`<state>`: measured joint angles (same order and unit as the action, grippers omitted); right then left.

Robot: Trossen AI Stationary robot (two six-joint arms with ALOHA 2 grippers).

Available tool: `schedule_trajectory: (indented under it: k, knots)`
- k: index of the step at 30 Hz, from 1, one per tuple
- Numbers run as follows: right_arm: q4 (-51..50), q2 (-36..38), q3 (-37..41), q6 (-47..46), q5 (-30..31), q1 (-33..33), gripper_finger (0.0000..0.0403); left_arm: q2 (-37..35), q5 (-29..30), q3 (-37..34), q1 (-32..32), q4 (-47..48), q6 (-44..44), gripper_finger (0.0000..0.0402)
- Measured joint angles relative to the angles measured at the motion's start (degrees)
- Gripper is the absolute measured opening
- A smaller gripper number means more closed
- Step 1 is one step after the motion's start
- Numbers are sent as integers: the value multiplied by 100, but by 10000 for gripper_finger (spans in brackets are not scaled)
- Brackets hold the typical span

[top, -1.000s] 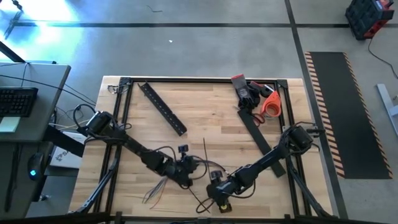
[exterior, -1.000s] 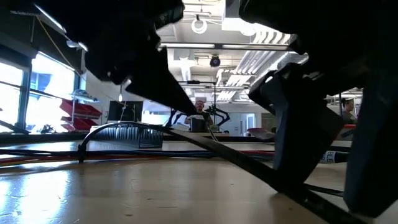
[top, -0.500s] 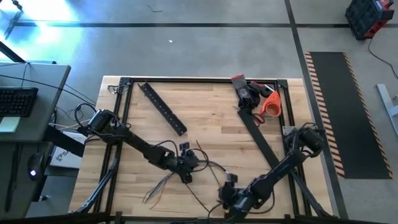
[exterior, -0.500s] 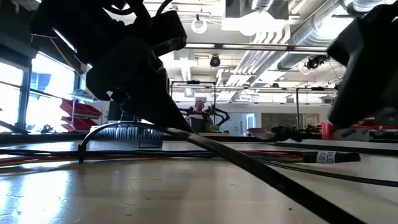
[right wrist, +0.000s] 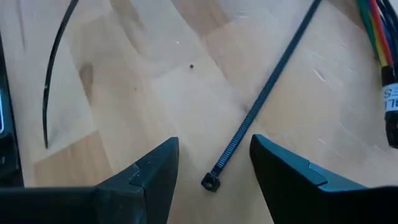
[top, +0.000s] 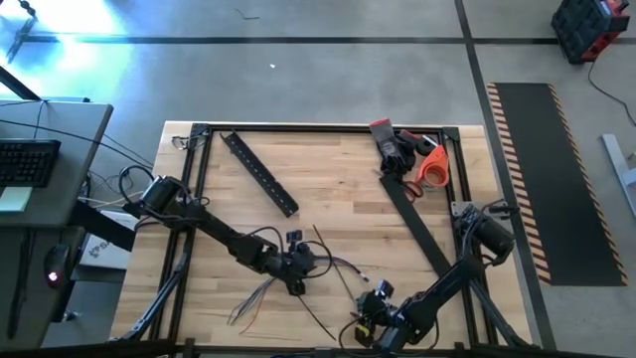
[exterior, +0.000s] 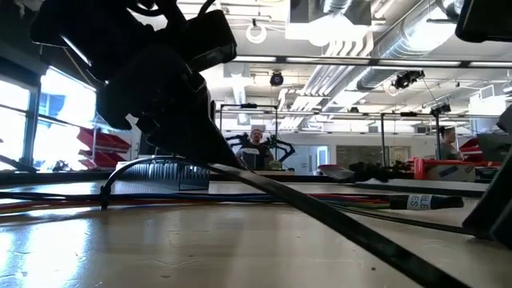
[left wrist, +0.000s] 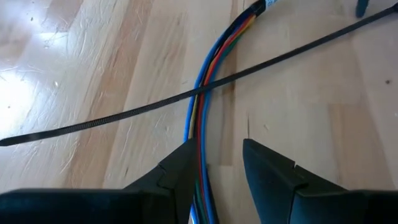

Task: Ziptie cables
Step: Wrap the cable wires with the black zip tie

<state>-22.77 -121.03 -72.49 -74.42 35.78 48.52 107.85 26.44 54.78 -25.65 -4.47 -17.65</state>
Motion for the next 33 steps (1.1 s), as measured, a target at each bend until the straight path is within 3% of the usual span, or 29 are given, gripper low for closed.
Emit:
schedule_trajectory:
  k: [4,13,20,26,33]
  knots:
    - [-280,-36,-13,-269,-95,-5,155,196,66,7,11,-33,38,116]
    - [-504,-43,7,-329,-244,67,9,714,190,24,84,-368,169,115]
    - [-609,87,26,-954,-9,172,1,741,85,22,92,-341,131,70]
    - [-1661,532,44,-1998,354,442,0,752,98,17,103,-365,127,15]
    - [-3436,801,37,-3730,286,777,0,761,495,-6,11,-911,346,22]
